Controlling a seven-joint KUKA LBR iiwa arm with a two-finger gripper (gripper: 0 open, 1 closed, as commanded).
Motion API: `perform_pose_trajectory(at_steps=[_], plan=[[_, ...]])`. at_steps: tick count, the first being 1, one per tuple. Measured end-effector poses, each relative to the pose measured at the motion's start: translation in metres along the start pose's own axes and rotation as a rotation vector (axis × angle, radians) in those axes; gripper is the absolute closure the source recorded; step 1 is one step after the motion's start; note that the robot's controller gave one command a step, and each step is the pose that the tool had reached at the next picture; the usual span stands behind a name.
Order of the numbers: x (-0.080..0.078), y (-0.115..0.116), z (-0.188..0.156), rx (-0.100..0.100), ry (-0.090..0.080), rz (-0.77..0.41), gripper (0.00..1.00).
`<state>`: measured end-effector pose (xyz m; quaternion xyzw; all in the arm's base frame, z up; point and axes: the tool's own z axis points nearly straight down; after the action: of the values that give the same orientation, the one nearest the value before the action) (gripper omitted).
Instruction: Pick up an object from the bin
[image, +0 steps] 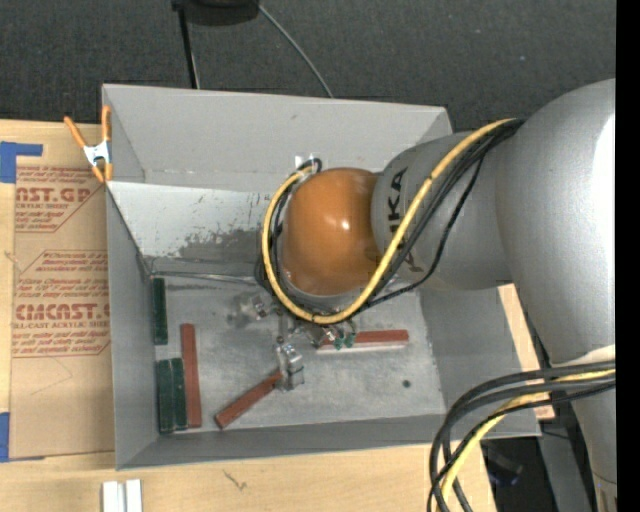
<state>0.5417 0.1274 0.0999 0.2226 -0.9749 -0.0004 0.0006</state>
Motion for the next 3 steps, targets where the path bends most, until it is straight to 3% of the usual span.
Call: perform_pose_trajectory(at_steps=[1,2,3], plan=[[0.037,0.01,0.029,0.001,-0.008,-0.184,1.0],[0.037,0.01,0.029,0.001,-0.008,-0.184,1.0],[0.04,0.01,0.001,-0.001,0.002,-0.172,1.0]])
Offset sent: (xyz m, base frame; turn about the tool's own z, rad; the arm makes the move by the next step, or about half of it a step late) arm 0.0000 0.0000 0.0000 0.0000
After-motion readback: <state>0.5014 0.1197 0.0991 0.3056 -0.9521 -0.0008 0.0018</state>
